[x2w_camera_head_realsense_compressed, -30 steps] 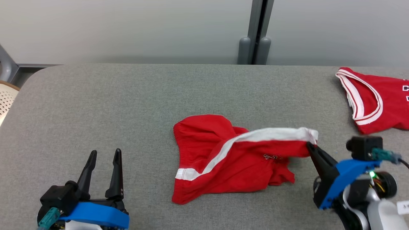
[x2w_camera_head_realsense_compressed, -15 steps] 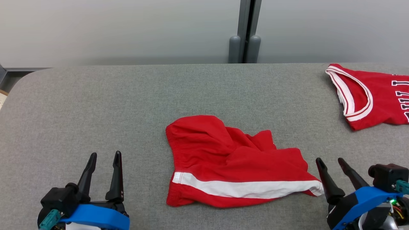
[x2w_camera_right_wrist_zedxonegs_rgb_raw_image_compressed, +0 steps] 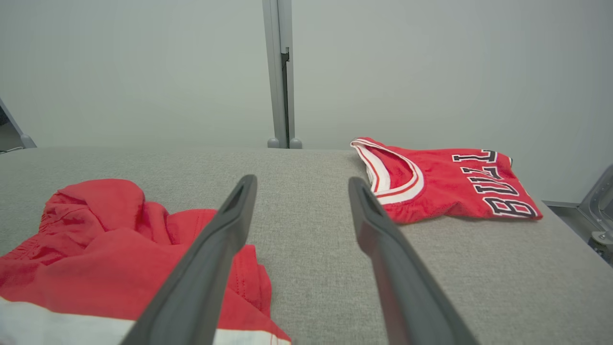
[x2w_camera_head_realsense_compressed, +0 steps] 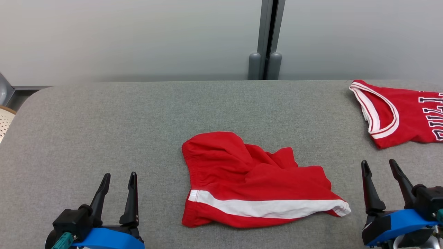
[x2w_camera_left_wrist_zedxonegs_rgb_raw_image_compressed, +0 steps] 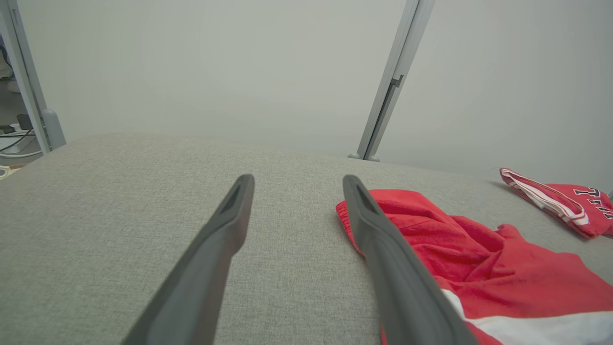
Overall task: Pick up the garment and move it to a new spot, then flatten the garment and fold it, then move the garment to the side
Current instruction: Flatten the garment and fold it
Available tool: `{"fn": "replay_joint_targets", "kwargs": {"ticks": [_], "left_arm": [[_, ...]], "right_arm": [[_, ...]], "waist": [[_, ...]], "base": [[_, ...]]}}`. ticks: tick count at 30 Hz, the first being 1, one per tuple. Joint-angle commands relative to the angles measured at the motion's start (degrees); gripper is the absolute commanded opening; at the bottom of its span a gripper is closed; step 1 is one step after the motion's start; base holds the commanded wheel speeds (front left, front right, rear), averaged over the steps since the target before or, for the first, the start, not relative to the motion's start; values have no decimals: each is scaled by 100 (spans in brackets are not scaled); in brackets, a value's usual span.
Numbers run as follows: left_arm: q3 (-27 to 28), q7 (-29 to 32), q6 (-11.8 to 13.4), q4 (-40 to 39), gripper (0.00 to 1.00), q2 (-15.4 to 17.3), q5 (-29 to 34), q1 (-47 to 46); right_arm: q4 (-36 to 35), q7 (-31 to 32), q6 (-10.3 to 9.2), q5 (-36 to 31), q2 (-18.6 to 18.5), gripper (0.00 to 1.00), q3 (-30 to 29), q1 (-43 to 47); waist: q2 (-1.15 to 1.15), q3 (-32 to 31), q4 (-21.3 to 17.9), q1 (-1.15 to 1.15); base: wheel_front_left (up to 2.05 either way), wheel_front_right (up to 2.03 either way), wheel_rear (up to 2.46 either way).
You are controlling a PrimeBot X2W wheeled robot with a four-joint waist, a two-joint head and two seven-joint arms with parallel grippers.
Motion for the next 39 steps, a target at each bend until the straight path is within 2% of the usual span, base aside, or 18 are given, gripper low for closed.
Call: {"fn": "replay_joint_targets", "kwargs": {"ticks": [1,12,30,34,39], "left_arm": [[1,-26,24,-8,100,19,8,35],[51,6,131,-20,100,85,-45,215],[-116,363,205,-303,100,188,-35,107],[-296,901,149,-375,100,77,-230,-20],[-651,1988,-41,-355,100,-71,-657,-265]], "right_arm": [[29,-40,1,-40,-8,100,-10,-13],[373,-11,1,125,-8,100,95,107],[377,-71,1,245,-8,100,212,-3],[344,-101,1,266,-8,100,229,-48],[323,-85,1,291,-8,100,269,-85]], "waist": [[0,-15,-9,1],[0,-140,-114,1],[0,-39,-103,1],[0,9,-93,1],[0,70,-96,1]], "base": [[0,0,0],[0,0,0],[0,0,0],[0,0,0],[0,0,0]]}}
